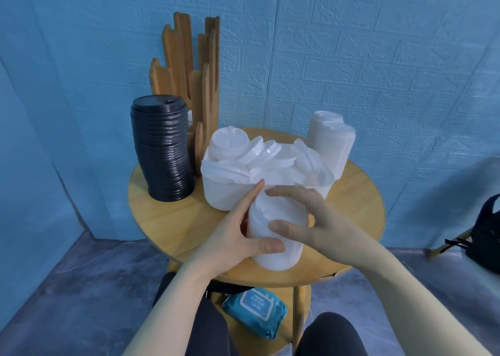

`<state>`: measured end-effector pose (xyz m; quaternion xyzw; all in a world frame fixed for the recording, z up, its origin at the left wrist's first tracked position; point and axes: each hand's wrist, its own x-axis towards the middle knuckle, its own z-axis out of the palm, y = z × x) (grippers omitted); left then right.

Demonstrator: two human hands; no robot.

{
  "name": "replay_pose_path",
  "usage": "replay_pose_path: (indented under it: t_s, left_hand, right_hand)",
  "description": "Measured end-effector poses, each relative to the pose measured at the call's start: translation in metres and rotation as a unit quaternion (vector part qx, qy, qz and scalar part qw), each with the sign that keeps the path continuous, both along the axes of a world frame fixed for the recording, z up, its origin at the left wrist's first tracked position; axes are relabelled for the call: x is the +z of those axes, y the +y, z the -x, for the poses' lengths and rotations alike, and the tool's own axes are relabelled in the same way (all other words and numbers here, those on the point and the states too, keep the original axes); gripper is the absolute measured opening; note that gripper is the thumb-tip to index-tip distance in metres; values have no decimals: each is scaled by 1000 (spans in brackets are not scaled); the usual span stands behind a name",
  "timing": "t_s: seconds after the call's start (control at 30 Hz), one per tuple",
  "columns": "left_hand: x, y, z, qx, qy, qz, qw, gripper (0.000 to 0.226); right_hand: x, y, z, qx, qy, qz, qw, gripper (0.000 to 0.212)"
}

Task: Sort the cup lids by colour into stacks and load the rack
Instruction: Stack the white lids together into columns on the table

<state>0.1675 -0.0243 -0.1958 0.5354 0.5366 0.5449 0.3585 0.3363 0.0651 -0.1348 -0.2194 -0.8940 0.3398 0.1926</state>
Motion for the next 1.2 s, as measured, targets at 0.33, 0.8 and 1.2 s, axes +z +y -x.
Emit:
replay_pose_path:
  t_s: [0.33, 0.8, 1.2]
  left_hand:
    - [-4, 4, 3, 9, 12, -3, 1000, 100]
    - [-1, -1, 1, -7, 11, -9, 1000, 101]
    - [-2, 1, 3, -5, -3, -8, 1000, 93]
  right_hand:
    - [-13, -16, 15, -138, -45, -200, 969, 74]
    - [-16, 8, -9, 11, 45, 42, 998, 32]
    - [10, 43, 2, -145, 232, -36, 961, 10]
